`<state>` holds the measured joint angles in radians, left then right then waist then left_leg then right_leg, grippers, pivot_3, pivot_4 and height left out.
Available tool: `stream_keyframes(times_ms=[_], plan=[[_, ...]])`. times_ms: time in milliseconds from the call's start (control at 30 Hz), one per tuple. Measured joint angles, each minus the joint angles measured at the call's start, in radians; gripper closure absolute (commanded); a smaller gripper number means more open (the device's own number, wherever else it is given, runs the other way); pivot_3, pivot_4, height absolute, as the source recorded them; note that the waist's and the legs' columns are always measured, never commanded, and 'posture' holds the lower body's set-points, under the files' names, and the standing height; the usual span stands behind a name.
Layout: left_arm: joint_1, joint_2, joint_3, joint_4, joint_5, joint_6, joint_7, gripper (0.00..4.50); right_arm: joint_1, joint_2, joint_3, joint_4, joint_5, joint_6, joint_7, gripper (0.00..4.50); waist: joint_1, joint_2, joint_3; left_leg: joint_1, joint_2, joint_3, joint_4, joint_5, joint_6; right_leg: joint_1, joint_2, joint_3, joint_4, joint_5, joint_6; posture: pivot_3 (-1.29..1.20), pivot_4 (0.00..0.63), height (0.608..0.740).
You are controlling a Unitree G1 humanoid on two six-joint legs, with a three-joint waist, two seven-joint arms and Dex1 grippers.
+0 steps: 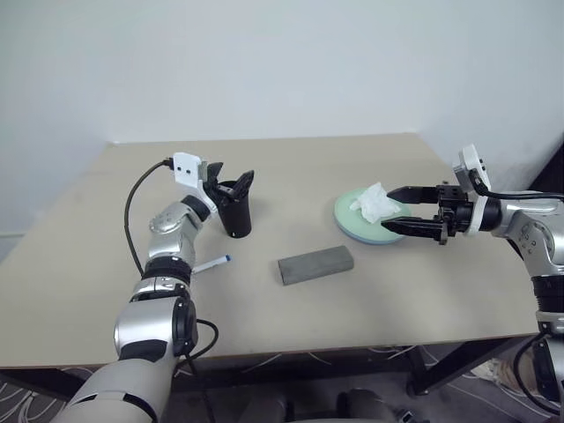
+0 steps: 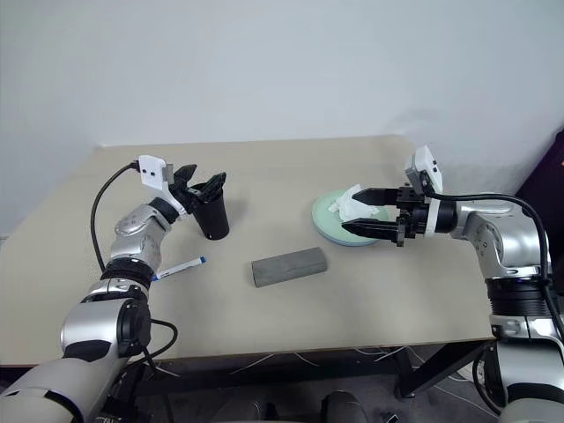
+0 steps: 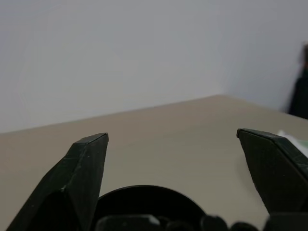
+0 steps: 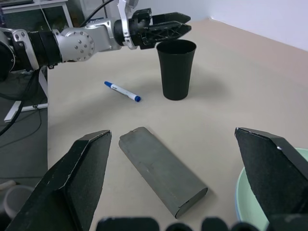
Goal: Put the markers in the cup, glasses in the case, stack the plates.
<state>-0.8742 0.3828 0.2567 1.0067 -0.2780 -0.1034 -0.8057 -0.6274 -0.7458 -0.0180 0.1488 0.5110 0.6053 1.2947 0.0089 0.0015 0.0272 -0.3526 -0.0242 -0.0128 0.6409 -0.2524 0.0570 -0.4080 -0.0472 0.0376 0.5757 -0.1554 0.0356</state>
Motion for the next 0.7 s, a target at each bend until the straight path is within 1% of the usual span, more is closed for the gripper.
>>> stream_keyframes(times_ms=[67,167,233,300,367,400,500,567,633,700], plan=[[0.0,0.029,-0.001,-0.056,-0.034,0.086,-0.073,0.04,-0.003,0.0,0.0,0.002,0.0,-0.002,0.0,0.03,0.0,0.0,0.0,0.0,0.0,0.0,0.0,0.0,0.0,0.0,0.0,0.0,0.0,0.0,0.0,0.0,0.0,0.732],[0.002,0.122,-0.028,-0.148,-0.055,0.217,-0.231,0.04,-0.021,0.001,0.002,0.021,-0.001,-0.006,0.003,0.03,-0.009,0.0,0.0,-0.001,0.0,0.0,0.0,0.0,0.0,-0.001,0.001,0.0,0.0,0.0,0.0,0.0,0.0,0.732],[0.003,0.18,-0.056,-0.209,-0.052,0.262,-0.317,0.04,-0.023,0.001,0.002,0.029,-0.002,-0.011,0.005,0.03,-0.009,0.0,0.0,0.0,0.0,0.0,-0.001,0.0,0.0,-0.001,0.001,0.0,0.0,0.0,0.0,0.0,0.0,0.732],[0.019,0.245,-0.124,-0.261,-0.024,0.268,-0.417,0.04,-0.025,0.003,0.003,0.036,-0.003,-0.014,0.009,0.03,-0.01,0.001,0.0,0.001,0.0,0.001,-0.001,0.0,0.0,-0.001,0.001,0.001,0.0,0.0,-0.001,0.0,0.0,0.732],[0.045,0.329,-0.228,-0.291,0.05,0.259,-0.527,0.04,-0.028,0.005,0.005,0.038,-0.004,-0.018,0.011,0.03,-0.01,0.001,0.0,0.001,0.001,0.001,-0.002,0.0,0.0,0.0,0.001,0.001,0.0,-0.001,-0.002,0.0,0.0,0.732],[0.052,0.349,-0.259,-0.291,0.079,0.257,-0.558,0.04,-0.028,0.004,0.005,0.041,-0.004,-0.02,0.012,0.03,-0.01,0.001,0.0,0.001,0.001,0.001,-0.001,0.0,0.0,0.0,0.001,0.0,0.0,-0.002,-0.003,0.0,0.0,0.732],[0.062,0.389,-0.36,-0.279,0.165,0.22,-0.625,0.04,-0.031,0.008,0.012,0.044,-0.005,-0.022,0.013,0.03,-0.006,0.001,0.0,0.0,0.003,0.0,0.0,0.0,0.0,-0.001,0.001,0.0,0.0,-0.002,-0.003,0.0,0.0,0.732],[0.061,0.401,-0.402,-0.258,0.211,0.19,-0.644,0.04,-0.031,0.01,0.015,0.044,-0.005,-0.022,0.014,0.03,-0.006,0.001,0.0,-0.001,0.005,0.001,0.001,0.0,0.0,-0.001,0.0,0.0,0.0,-0.002,-0.003,0.0,0.0,0.732],[0.053,0.401,-0.438,-0.217,0.265,0.144,-0.627,0.04,-0.032,0.01,0.016,0.044,-0.005,-0.022,0.015,0.03,-0.006,0.001,0.0,-0.001,0.005,0.001,0.001,0.0,0.0,-0.001,0.0,0.0,0.0,-0.002,-0.003,0.0,0.0,0.732],[0.041,0.392,-0.476,-0.162,0.328,0.097,-0.576,0.04,-0.032,0.012,0.017,0.044,-0.005,-0.022,0.016,0.03,-0.006,0.001,0.0,-0.002,0.005,0.001,0.001,0.0,0.0,-0.001,0.0,0.0,0.0,-0.002,-0.003,0.0,0.0,0.732]])
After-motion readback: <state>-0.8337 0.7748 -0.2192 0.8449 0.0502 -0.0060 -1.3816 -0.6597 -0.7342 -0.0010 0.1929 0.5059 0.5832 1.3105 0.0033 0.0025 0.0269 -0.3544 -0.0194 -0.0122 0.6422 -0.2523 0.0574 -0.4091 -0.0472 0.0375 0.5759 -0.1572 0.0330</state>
